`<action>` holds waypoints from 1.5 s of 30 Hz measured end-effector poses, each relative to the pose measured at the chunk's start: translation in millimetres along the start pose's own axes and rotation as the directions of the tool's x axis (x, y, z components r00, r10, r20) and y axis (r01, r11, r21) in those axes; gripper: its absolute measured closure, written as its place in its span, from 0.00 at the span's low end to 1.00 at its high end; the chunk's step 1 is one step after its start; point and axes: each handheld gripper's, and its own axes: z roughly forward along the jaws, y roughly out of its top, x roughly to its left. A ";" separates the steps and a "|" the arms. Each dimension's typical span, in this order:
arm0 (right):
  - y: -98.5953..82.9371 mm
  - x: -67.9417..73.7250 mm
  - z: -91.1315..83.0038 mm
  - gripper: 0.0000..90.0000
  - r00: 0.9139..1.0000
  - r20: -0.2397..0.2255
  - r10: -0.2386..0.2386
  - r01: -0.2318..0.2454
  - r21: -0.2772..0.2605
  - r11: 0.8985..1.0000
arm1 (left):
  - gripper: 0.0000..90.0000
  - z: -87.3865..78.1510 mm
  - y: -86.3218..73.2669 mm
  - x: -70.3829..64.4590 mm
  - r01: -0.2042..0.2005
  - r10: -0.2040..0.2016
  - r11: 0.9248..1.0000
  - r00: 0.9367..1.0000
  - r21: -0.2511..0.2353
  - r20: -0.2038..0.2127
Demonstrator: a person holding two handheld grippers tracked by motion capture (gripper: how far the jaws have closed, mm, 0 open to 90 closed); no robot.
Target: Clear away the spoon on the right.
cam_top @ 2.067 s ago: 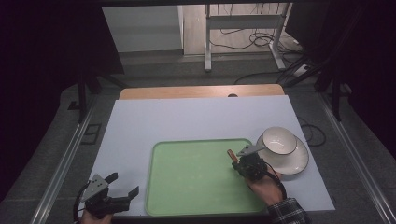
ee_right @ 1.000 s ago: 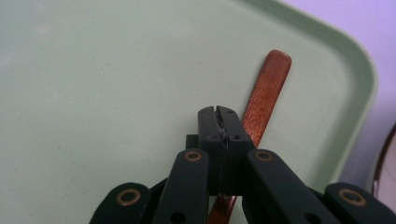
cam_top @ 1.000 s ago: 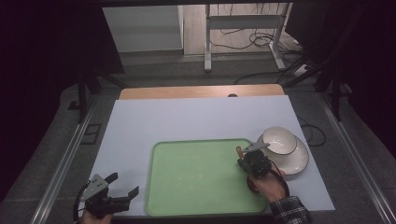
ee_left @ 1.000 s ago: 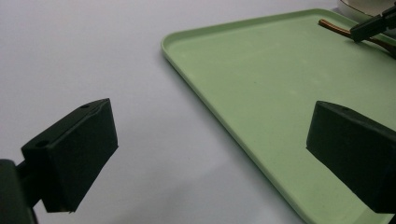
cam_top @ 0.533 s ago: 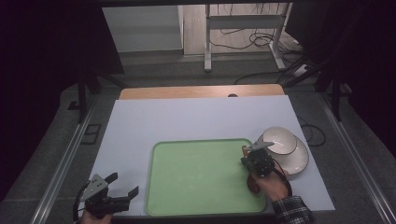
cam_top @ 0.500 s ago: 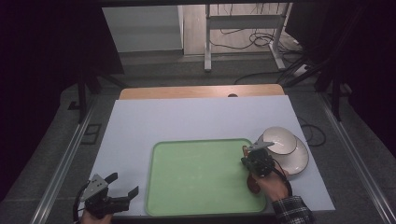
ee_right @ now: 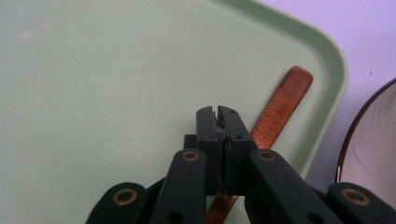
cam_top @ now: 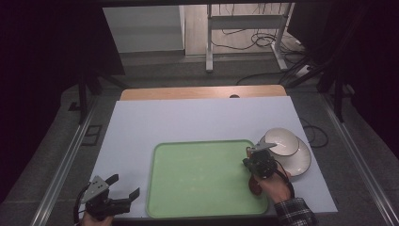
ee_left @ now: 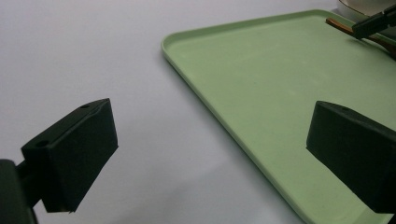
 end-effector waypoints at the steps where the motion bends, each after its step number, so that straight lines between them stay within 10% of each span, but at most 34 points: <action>1: 0.4 0.9 -0.5 0.96 1.000 0.003 -0.004 0.004 -0.004 1.000 | 0.02 0.0 0.0 0.0 0.000 0.000 1.000 1.000 0.000 0.000; 45: 0.2 9.6 -36.0 0.26 1.000 -0.028 -0.001 -0.003 -0.144 0.990 | 0.02 -0.2 0.1 -0.4 0.003 -0.003 1.000 1.000 -0.001 0.003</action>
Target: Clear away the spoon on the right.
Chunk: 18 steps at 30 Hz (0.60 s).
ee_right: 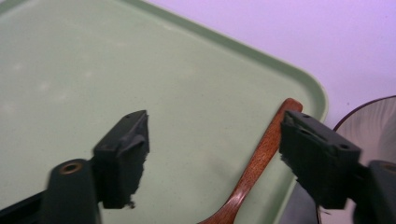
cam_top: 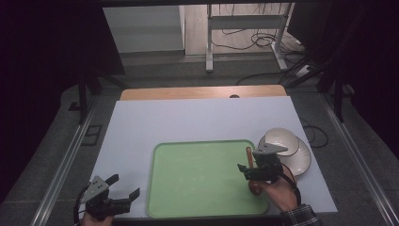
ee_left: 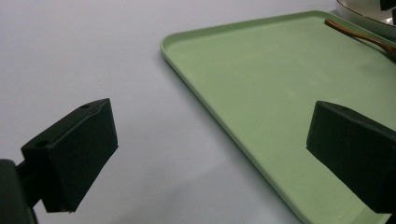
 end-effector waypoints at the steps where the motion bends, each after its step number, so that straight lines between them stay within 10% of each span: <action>1: -0.7 -1.0 -0.3 0.24 1.000 -0.002 0.003 -0.003 0.001 1.000 | 0.02 0.0 0.0 0.0 0.001 -0.001 1.000 1.000 0.000 0.000; 18: -6.6 -0.7 -16.2 0.06 1.000 0.000 -0.014 0.014 -0.040 0.999 | 0.01 -0.7 0.3 -0.1 0.000 0.000 1.000 1.000 -0.013 0.008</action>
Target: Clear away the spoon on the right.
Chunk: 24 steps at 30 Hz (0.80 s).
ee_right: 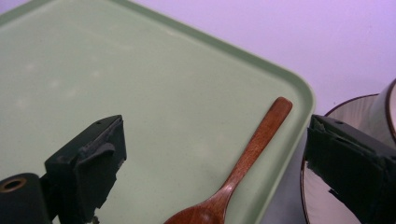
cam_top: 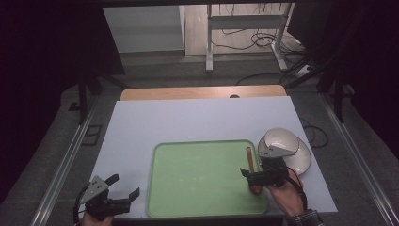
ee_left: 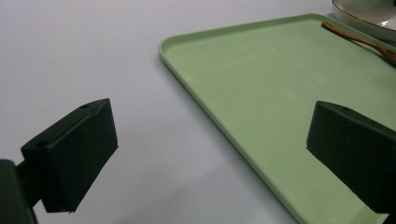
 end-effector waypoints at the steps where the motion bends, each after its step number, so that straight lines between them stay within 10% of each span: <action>1: -0.3 -0.1 -1.2 0.05 1.000 0.000 -0.001 0.001 -0.003 1.000 | 0.02 -0.3 0.0 -0.1 -0.001 0.001 1.000 1.000 0.000 0.000; 24: -16.3 -0.7 -31.9 0.02 1.000 0.028 0.002 0.000 -0.059 0.998 | 0.01 -1.0 0.0 -0.3 0.000 0.000 1.000 1.000 -0.004 0.002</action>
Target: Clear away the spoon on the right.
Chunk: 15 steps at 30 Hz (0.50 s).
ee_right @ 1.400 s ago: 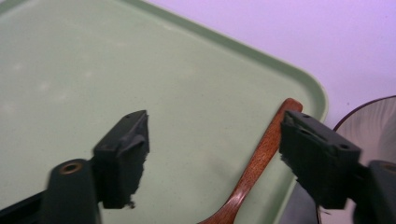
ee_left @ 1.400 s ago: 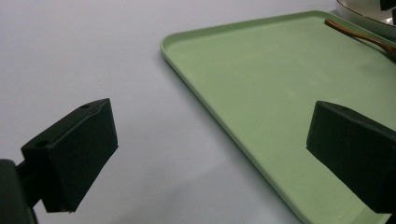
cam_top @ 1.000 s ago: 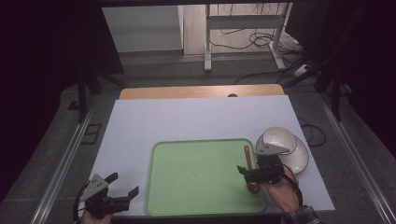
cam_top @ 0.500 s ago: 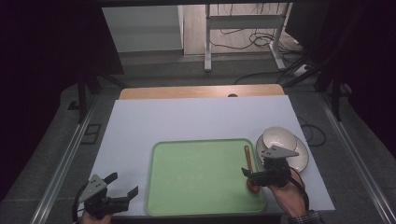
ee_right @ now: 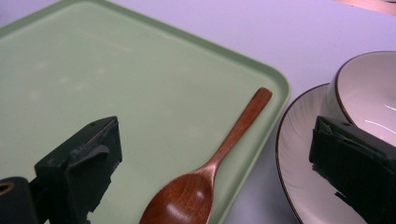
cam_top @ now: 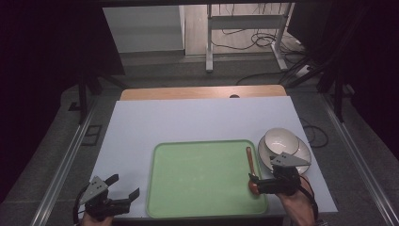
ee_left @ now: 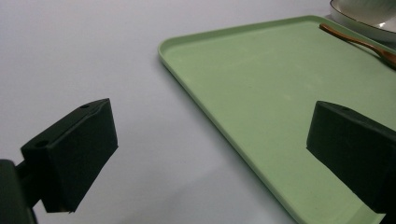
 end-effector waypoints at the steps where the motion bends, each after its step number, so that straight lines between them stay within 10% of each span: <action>1: -0.9 0.1 -0.9 0.02 1.000 0.001 0.002 -0.002 -0.002 1.000 | 0.01 0.0 0.0 0.0 -0.001 0.001 1.000 1.000 0.000 0.001; 15: -18.0 -1.4 -22.9 0.03 0.998 0.061 0.008 -0.007 -0.028 1.000 | 0.01 0.4 -0.1 -0.1 0.001 -0.001 1.000 1.000 0.001 0.000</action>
